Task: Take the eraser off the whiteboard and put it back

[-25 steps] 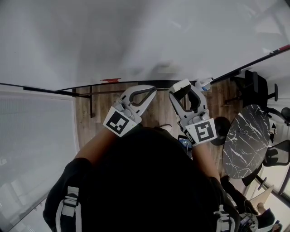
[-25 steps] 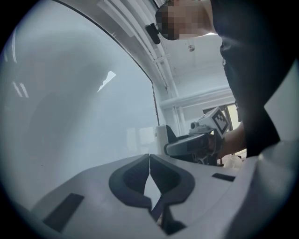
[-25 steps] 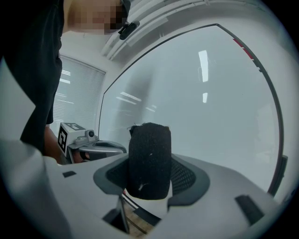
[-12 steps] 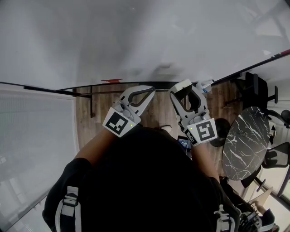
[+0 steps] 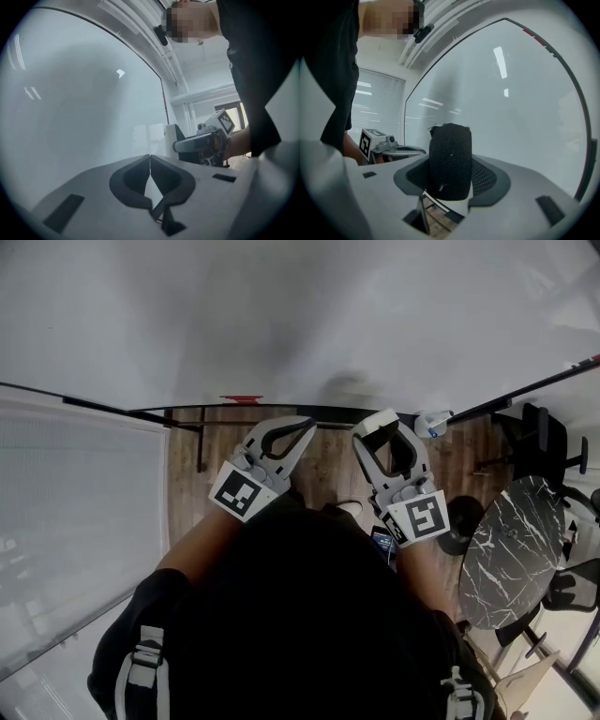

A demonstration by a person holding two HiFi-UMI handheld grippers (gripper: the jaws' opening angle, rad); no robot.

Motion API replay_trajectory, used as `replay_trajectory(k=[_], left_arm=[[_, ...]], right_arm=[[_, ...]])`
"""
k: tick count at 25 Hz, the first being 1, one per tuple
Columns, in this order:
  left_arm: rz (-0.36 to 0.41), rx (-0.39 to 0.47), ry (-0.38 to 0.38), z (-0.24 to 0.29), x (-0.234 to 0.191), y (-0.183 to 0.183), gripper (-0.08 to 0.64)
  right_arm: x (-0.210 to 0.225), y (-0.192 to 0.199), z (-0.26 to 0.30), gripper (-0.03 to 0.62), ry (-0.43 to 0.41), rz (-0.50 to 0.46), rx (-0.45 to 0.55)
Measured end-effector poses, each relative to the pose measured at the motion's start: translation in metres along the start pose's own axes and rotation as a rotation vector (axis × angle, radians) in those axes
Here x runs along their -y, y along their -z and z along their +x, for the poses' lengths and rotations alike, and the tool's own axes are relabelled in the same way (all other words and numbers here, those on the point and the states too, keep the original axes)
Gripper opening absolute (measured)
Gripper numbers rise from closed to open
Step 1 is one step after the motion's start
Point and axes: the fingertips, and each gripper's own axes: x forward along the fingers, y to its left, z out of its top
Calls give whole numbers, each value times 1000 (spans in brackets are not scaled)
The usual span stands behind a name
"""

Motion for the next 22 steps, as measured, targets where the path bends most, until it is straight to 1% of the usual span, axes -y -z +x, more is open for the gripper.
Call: replay_trajectory(k=[6,10,13,16,19,22], left_arm=[[-5,-30,-77,-11,-4,-1,5],[-6,-21,-101,-30,-21,1,5],[-7,-1,-85,-46,-39,3,5],[-10,21,-48,-64,-59,5,6],[-21,46,-6,-88,-84,7,5],[6,70,37,-116,-113,9,5]], right_arm=[[-12,11,6,229,-60,54,3],[-28,15,25,229,-69,60,-5],[-43,11,40,229,-42,49,-9],[-64,7,58,229,-8,43,-10],[-94,6,84,229,28,62,-14],[-129,2,115,229,71,53,-11]])
